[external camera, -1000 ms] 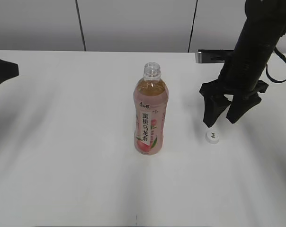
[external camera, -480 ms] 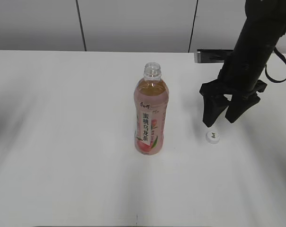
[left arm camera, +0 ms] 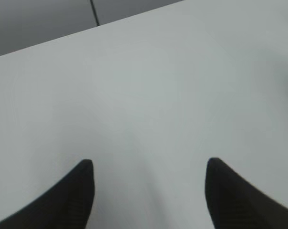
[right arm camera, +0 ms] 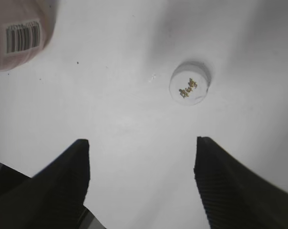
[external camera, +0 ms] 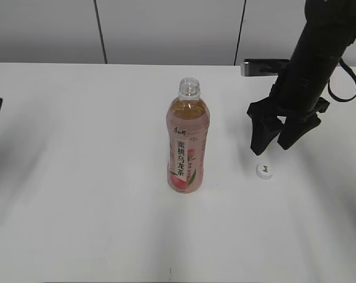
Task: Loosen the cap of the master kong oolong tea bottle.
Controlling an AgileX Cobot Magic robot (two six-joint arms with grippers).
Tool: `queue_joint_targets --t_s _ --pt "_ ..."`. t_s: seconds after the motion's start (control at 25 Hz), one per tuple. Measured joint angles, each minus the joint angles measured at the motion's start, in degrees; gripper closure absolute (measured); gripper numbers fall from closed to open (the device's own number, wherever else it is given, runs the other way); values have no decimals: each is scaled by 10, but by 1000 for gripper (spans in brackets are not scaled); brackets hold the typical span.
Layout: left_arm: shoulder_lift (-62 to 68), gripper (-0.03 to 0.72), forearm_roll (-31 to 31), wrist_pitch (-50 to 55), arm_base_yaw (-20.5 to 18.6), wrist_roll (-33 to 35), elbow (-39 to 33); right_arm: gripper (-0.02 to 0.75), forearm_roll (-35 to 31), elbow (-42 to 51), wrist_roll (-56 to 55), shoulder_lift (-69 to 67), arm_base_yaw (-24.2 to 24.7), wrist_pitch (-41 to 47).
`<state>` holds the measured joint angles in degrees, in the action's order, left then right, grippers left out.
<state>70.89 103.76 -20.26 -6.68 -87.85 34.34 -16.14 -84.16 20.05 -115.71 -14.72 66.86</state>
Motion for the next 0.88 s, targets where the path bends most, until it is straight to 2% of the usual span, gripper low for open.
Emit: queue_joint_targets --t_s 0.32,0.48,0.56,0.72,0.8,0.88 --pt "0 272 7 113 0 99 -2 224 0 0 2 0 0 -10" --pt "1 300 7 139 0 253 -2 224 0 0 4 0 0 -17" --pt "1 303 3 149 0 289 -2 224 -3 0 5 0 0 -19" --pt "1 305 -117 271 0 321 -2 224 -7 0 5 0 0 -19" --pt "1 305 -154 359 6 383 -2 224 -7 0 6 0 0 -20" --pt "1 309 -192 410 29 434 -2 224 -12 0 6 0 0 -22"
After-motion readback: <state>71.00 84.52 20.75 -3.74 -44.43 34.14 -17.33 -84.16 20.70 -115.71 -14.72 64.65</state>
